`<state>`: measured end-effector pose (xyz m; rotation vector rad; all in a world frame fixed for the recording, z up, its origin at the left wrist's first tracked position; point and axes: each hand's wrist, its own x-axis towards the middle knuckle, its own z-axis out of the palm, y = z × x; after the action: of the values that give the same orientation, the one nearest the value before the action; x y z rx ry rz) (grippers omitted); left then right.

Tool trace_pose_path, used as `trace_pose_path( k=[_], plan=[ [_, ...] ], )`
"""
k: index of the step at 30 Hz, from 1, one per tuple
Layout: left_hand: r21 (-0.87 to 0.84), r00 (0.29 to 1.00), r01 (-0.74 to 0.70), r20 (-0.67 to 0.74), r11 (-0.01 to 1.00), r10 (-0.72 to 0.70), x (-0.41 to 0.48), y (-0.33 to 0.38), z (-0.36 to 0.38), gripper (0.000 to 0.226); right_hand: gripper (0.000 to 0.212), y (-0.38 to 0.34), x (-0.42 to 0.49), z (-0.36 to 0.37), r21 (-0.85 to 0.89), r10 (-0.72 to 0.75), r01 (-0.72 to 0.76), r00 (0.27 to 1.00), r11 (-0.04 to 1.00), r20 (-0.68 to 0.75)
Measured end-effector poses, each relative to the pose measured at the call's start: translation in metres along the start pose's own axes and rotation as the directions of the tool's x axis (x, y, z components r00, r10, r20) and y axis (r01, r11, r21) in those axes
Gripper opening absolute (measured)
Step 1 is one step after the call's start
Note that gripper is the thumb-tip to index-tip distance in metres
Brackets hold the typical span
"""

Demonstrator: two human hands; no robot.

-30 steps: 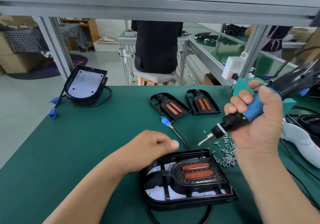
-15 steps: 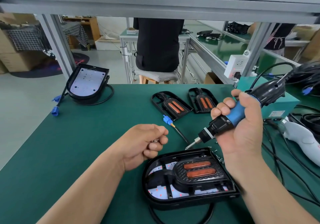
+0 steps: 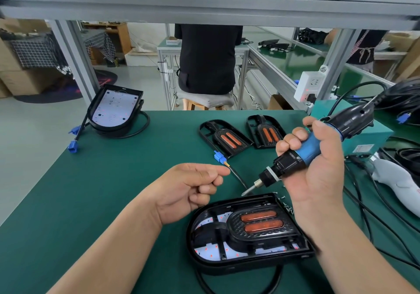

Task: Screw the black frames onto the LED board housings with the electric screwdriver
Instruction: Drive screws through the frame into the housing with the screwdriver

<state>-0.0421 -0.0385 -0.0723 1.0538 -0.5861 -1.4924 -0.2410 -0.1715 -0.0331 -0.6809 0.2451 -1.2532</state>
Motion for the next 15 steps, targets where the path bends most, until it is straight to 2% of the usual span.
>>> trace_pose_path(
  k=[8,15],
  plan=[
    [0.015,0.999,-0.046,0.001,0.999,0.046,-0.0032,0.0023,0.0026,0.009,0.008,0.001,-0.0007,0.0007,0.004,0.001,-0.001,1.0,1.0,0.008],
    [0.035,0.999,-0.051,0.007,0.998,0.05,-0.0033,0.0029,0.0021,0.015,0.007,0.0005,-0.0018,0.0024,0.007,-0.002,0.002,1.0,1.0,-0.002]
  ],
)
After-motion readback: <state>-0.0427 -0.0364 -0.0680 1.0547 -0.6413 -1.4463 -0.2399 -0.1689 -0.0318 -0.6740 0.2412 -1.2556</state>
